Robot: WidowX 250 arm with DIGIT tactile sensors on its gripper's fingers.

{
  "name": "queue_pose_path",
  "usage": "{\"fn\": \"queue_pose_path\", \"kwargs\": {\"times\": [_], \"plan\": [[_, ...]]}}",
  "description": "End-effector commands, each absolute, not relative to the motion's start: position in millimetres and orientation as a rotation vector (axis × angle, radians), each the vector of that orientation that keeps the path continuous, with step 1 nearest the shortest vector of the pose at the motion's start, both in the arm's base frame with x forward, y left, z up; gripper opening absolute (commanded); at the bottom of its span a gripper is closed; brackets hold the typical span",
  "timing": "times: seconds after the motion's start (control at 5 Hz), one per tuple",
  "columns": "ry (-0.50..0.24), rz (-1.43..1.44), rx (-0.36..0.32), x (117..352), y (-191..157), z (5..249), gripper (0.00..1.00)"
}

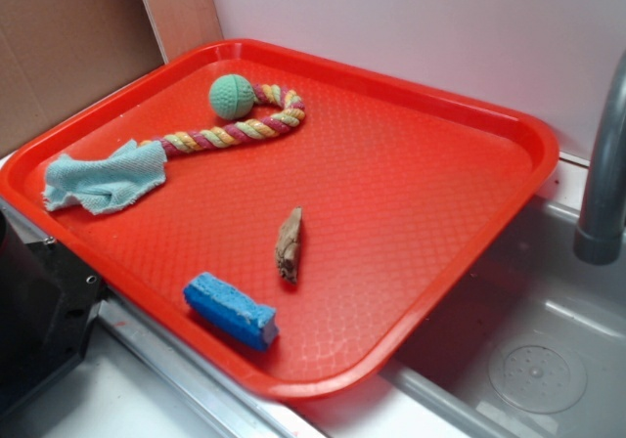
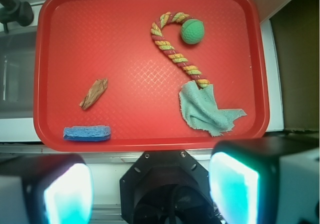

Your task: Grab the wood chip.

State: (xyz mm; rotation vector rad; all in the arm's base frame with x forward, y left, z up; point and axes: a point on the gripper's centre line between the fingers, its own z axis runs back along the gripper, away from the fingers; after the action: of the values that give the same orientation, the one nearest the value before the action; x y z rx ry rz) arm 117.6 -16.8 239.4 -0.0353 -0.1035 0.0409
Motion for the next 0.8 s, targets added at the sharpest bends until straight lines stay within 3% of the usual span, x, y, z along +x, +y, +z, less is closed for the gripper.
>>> {"fn": "queue_pose_path", "kwargs": {"times": [0.0, 0.6], "plan": [[-0.104, 0.041, -0.035, 118, -17, 239, 1.0], [-0.071, 0.421, -0.086, 137, -57, 198, 1.0]]}}
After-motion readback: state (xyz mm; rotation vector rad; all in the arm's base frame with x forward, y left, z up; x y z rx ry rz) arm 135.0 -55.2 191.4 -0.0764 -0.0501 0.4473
